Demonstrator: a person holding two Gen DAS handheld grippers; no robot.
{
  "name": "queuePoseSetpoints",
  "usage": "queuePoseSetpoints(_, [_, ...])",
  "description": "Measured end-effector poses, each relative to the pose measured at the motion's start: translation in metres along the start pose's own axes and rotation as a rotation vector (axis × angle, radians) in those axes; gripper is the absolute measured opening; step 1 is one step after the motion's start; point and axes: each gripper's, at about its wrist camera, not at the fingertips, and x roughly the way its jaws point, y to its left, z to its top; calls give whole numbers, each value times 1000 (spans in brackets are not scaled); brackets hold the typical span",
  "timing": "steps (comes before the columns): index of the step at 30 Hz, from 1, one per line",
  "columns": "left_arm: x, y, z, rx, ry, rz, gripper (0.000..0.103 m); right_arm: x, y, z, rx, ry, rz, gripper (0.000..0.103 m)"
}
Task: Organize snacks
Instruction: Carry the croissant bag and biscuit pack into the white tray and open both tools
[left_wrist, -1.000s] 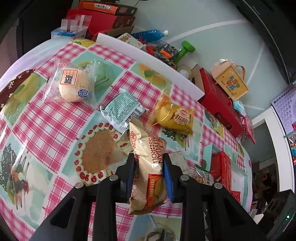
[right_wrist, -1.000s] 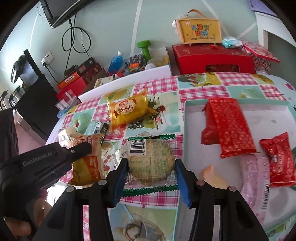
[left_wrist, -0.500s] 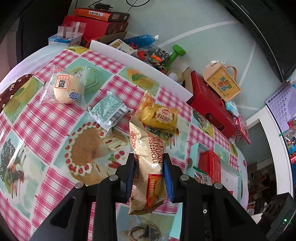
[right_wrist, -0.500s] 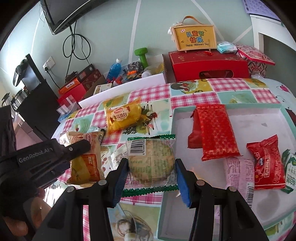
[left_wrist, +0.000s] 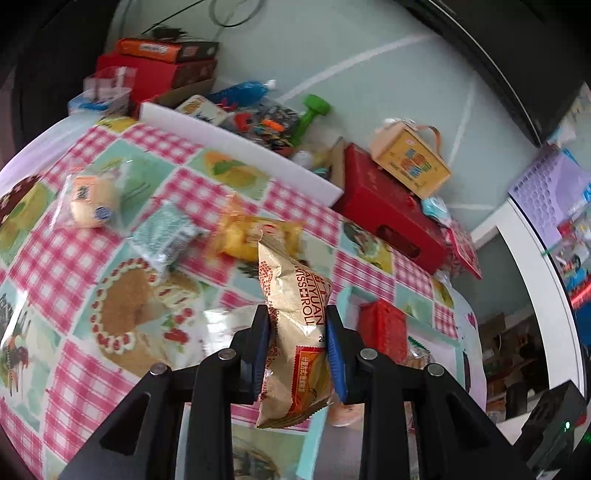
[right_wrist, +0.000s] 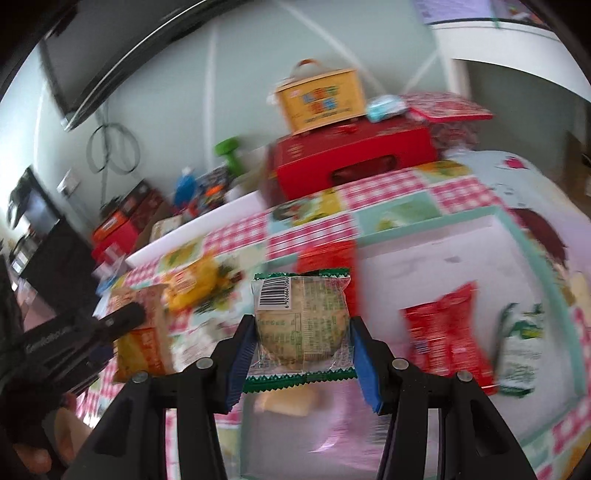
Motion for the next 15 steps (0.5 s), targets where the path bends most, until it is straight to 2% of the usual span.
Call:
queuePoseSetpoints(7, [14, -45, -13, 97, 42, -67, 30, -16, -63, 12, 105, -55, -153, 53])
queuePoseSetpoints(15, [33, -92, -36, 219, 100, -128, 30, -22, -114, 13, 201, -63, -234, 53])
